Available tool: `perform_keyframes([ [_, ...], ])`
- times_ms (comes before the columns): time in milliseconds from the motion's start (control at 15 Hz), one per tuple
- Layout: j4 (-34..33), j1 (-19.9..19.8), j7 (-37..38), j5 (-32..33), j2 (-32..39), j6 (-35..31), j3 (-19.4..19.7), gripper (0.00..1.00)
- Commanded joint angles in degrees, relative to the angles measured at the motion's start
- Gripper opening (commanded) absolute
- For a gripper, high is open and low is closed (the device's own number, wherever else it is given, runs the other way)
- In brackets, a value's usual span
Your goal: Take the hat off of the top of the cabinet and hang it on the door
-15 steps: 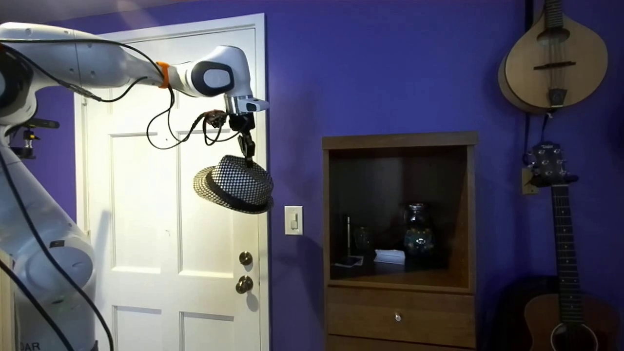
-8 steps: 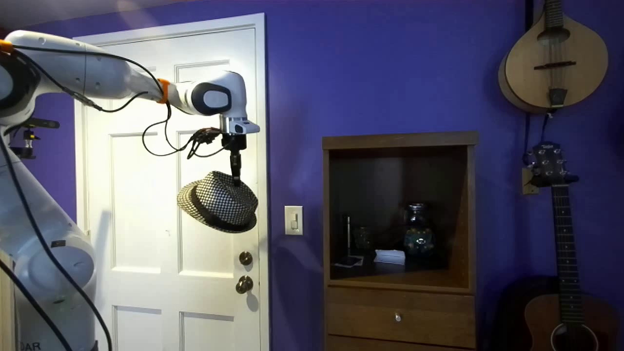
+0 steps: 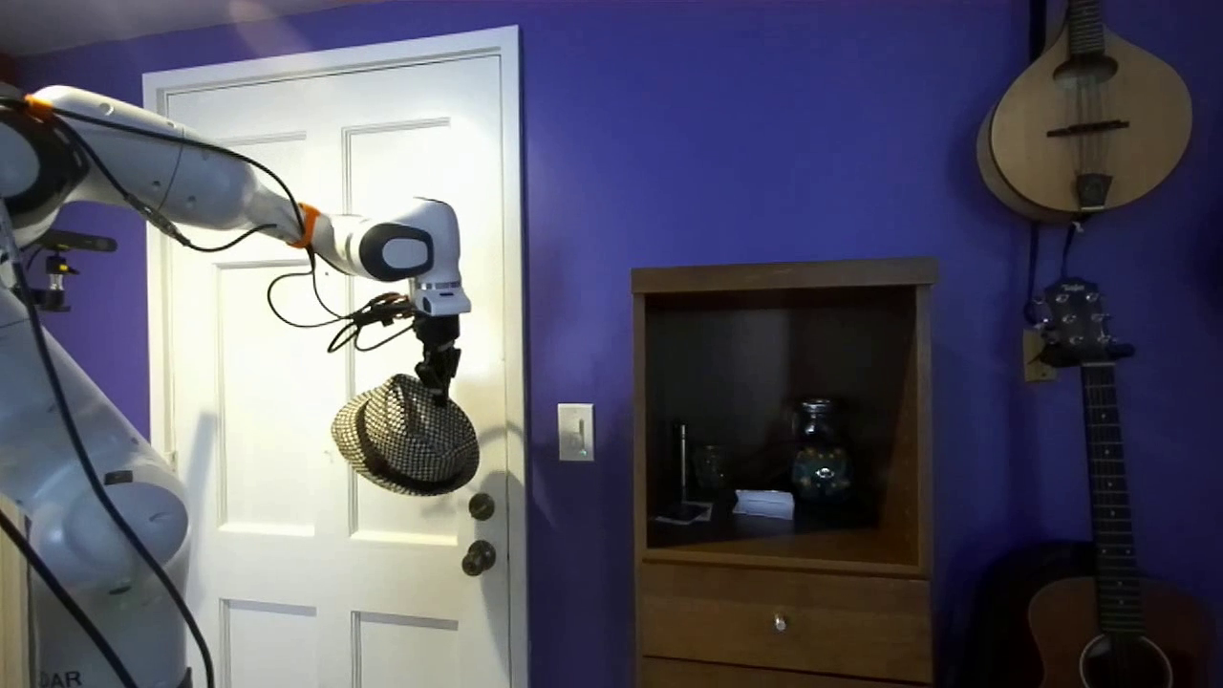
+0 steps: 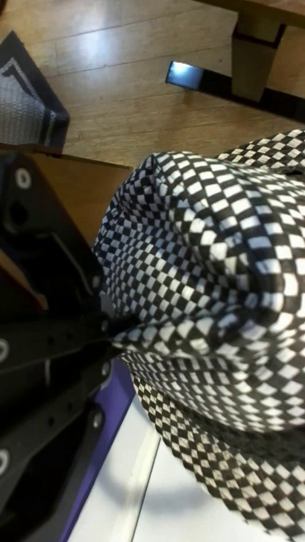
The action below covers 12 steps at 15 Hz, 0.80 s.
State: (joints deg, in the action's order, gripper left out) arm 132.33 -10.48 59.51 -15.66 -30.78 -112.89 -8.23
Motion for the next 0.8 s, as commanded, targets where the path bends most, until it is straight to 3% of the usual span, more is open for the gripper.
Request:
perform_keyframes([
  [0,1.1,2.3,2.6,-0.2,0.1,-2.3,1.3,0.04],
  [200,3.1,3.3,4.4,-1.7,0.0,-5.4,1.3,0.04],
  [733,3.3,3.2,4.5,-2.0,-0.4,-5.5,1.4,0.04],
])
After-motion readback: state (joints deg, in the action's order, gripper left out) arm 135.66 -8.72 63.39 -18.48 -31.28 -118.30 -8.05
